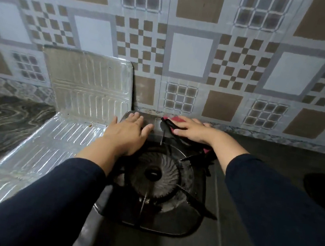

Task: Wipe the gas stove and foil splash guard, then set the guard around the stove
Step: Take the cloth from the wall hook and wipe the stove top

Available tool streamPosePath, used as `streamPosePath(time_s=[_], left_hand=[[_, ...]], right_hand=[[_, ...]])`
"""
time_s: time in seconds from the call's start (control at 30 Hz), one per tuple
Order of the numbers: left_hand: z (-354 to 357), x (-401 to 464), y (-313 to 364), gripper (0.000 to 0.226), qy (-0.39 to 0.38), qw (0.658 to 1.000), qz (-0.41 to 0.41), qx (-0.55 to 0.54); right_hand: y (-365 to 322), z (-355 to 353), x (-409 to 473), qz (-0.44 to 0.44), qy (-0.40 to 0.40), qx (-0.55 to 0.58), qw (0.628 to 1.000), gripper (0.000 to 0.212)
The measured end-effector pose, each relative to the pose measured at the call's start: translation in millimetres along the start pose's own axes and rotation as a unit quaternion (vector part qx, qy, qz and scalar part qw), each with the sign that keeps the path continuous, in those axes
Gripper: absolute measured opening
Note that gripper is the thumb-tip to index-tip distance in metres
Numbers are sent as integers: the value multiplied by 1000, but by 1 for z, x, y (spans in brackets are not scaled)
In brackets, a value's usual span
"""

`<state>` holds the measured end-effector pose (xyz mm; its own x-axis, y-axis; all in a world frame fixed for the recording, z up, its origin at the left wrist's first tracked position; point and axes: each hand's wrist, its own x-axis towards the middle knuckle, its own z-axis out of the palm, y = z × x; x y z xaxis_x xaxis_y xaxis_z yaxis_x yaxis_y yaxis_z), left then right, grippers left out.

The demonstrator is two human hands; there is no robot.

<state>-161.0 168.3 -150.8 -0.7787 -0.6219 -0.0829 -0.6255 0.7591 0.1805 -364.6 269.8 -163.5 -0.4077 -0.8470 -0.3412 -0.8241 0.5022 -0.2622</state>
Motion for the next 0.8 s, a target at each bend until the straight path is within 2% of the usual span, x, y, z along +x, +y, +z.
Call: streamPosePath(time_s=[0.1,0.23,0.33,0.43,0.5,0.6,0.67,0.8], left_hand=[[-1,2,-16,66,-5,1000,-27,-4],[7,2,-29,68,5,998,-56,-10],[11,-1,-30,68,4,997,-72,-34],[11,4,-29,67,11,997,-74,-9],[11,7,-28,67,11,997,-81,8],[13,8,-27,67,4,996,-92,24],[12,6,-24,67,-1,995,-99,31],[8,4,-20,65,-18,994,-99,32]], right_hand=[[0,-6,13,-29,-30,19,999,59],[-39,-9,38,-126,-57,26,990,57],[-73,-13,53,-145,-77,20,986,59],[-103,-13,70,-169,-102,3,980,69],[-113,-8,83,-165,-97,21,981,76],[-117,0,88,-155,-53,47,985,53],[-109,2,82,-146,-8,52,988,47],[-69,-3,62,-60,5,58,996,47]])
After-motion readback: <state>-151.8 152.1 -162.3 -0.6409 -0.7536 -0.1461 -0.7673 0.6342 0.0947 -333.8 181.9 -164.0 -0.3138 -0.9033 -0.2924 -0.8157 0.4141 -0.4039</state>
